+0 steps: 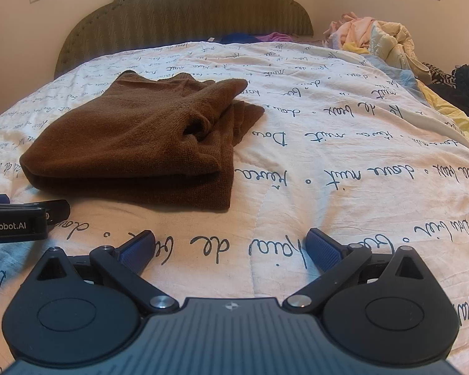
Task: Fold small clothes
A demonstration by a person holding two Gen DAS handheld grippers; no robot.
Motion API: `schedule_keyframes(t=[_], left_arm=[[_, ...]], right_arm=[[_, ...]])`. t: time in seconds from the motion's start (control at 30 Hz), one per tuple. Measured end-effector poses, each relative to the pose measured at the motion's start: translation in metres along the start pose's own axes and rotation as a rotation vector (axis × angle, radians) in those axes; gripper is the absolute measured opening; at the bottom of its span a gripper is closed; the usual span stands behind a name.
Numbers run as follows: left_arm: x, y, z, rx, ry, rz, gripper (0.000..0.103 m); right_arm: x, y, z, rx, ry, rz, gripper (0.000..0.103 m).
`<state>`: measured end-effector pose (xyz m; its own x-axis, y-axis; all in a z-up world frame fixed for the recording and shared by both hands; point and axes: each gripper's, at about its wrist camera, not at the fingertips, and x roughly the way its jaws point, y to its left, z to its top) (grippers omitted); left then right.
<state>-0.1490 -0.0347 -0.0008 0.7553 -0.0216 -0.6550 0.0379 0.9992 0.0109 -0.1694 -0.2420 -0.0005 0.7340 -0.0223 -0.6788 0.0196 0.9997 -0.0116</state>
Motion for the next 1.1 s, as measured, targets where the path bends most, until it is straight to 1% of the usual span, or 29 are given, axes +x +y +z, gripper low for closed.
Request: schedule_keyframes(t=[0.83, 0.93, 1.07, 1.1], left_arm=[[0.000, -0.001, 0.001, 0.005, 0.006, 0.001, 0.103], [-0.004, -0.004, 0.003, 0.037, -0.017, 0.036, 0.103], [-0.017, -0.011, -0.001, 0.081, -0.095, 0.083, 0.102], [-0.021, -0.010, -0.002, 0.083, -0.109, 0.077, 0.103]], right_arm=[[0.000, 0.000, 0.000, 0.001, 0.000, -0.001, 0.103], [0.000, 0.000, 0.001, 0.002, 0.001, 0.002, 0.103], [-0.001, -0.001, 0.002, 0.002, 0.000, 0.001, 0.103], [-0.003, -0.001, 0.003, -0.004, 0.001, -0.003, 0.103]])
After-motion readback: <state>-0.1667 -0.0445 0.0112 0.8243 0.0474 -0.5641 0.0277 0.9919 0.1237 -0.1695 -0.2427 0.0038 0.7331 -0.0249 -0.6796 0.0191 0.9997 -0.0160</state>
